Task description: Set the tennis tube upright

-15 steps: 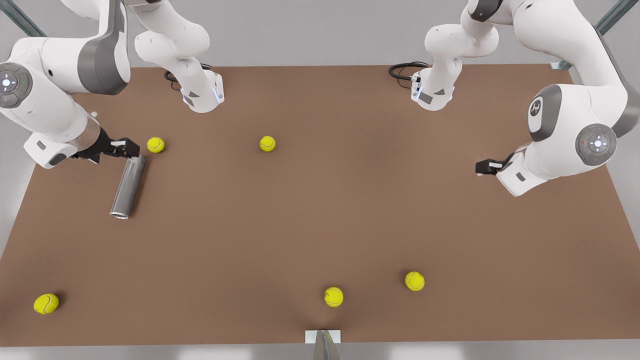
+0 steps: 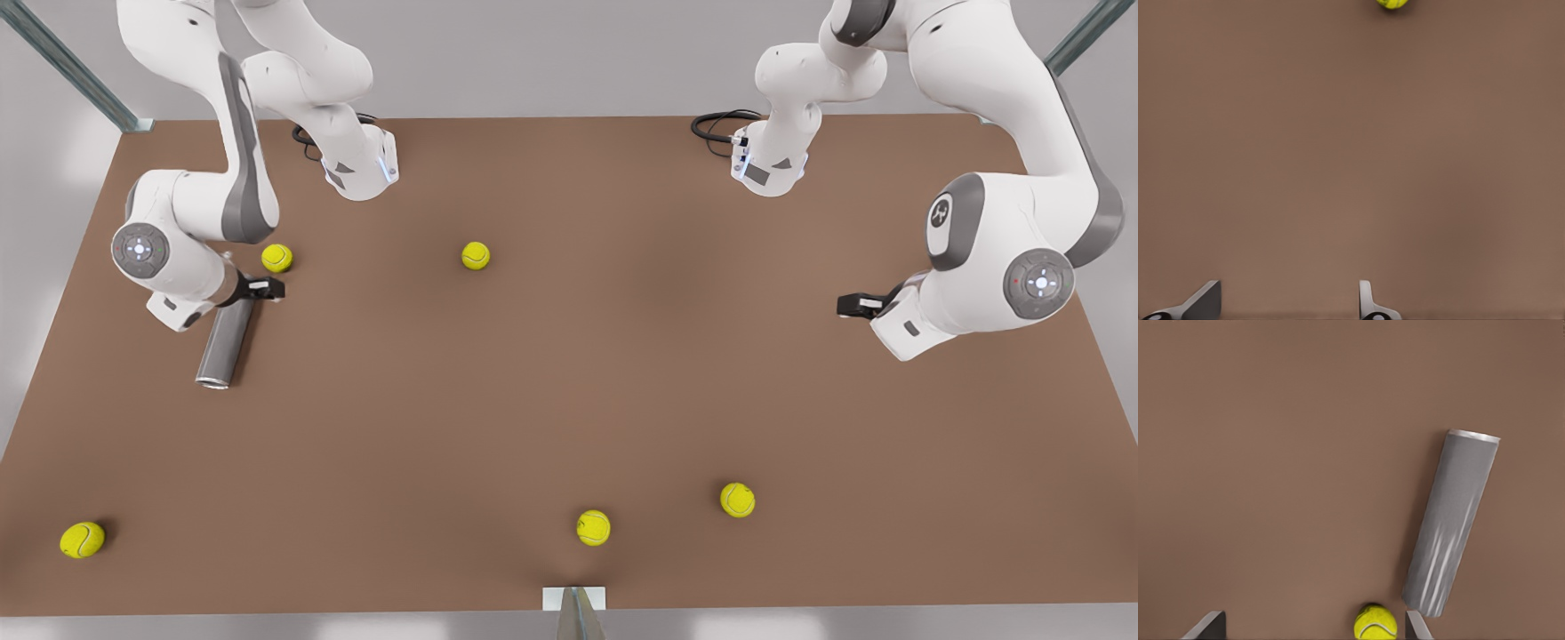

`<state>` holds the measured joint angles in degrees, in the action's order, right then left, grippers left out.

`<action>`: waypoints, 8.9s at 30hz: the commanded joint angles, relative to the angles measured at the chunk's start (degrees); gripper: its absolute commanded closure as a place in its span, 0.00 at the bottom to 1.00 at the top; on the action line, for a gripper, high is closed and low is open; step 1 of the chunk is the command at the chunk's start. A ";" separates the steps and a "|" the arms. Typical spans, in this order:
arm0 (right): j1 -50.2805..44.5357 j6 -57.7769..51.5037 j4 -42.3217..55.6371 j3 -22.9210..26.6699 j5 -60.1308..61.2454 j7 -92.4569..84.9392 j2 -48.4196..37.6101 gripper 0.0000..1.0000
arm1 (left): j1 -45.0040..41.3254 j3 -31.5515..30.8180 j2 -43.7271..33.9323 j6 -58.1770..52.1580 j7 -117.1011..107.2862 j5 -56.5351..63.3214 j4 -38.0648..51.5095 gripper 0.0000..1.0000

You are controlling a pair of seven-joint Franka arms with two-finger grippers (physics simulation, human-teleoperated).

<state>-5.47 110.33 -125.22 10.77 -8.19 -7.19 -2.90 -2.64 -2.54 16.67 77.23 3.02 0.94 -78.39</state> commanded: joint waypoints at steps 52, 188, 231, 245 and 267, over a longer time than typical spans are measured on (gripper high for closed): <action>21.81 42.24 -17.07 -0.05 -0.16 -18.65 13.54 0.00 | -1.14 0.08 2.49 -2.17 -3.29 0.20 -0.71 0.00; -1.74 -24.99 34.35 -12.00 3.97 18.62 4.31 0.00 | -6.15 -23.91 50.21 58.04 -5.05 -41.81 16.34 0.00; -2.00 -25.43 34.08 -10.69 4.41 18.62 5.10 0.00 | -10.63 -28.83 56.72 68.58 -4.96 -41.81 22.93 0.00; -2.00 -25.34 34.52 -10.42 4.32 18.71 5.10 0.00 | -11.25 -29.71 56.28 67.97 -7.15 -41.90 22.85 0.00; -0.60 -26.05 35.75 -10.42 5.46 17.83 4.84 0.00 | -11.24 -31.30 50.92 66.83 -16.91 -42.34 21.53 0.29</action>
<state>-7.06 84.79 -89.51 0.31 -3.16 11.00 1.97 -13.76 -33.81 67.71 143.91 -7.88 -41.44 -56.89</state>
